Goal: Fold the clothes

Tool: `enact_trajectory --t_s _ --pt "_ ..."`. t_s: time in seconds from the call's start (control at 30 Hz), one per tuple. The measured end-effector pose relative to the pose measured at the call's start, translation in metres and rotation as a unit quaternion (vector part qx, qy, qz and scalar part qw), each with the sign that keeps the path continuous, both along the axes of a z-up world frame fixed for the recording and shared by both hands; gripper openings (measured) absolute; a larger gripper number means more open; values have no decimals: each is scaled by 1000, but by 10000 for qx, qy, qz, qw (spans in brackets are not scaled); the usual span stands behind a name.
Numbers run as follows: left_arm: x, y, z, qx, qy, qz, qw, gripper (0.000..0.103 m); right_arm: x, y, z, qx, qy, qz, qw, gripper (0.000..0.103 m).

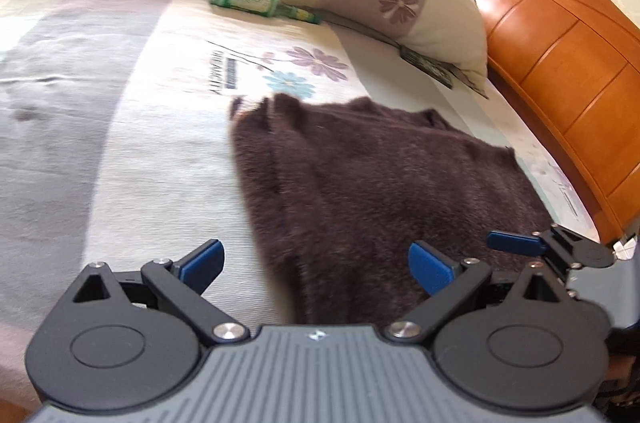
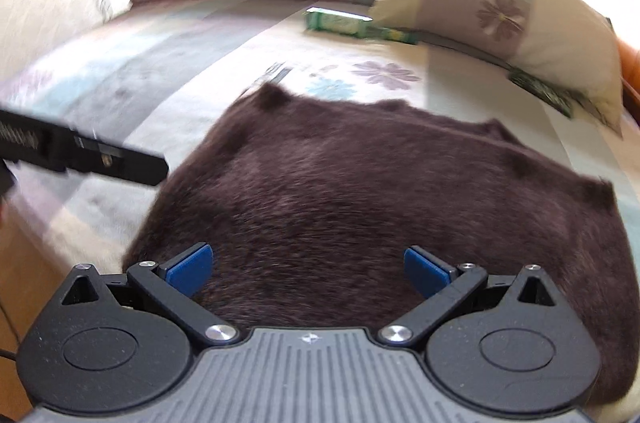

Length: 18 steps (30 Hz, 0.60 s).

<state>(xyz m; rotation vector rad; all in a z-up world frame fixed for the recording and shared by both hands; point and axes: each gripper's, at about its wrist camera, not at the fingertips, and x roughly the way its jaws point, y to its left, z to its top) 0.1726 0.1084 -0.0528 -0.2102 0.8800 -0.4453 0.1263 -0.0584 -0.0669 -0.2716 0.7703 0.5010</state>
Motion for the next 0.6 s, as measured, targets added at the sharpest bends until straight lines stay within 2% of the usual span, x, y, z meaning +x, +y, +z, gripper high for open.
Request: enact_trajectory --t_s 0.07,0.17,0.3,0.47,0.6 --pt "-1 8 0 8 -19 104 9999 99 -2 18 -7 -273 -92 253 9993 103" --pt "-1 16 -1 7 2 203 9998 99 -3 36 -19 -469 16 559 9973 103" --pt "1 22 -3 8 -10 253 9997 99 -1 34 -17 -199 309 650 9972 103" --pt "10 21 -4 -76 -19 309 9995 99 15 9 1 34 -61 217 9997 103" --pt "18 15 -6 -83 14 190 9998 99 31 -10 0 223 1 -98 9997 103"
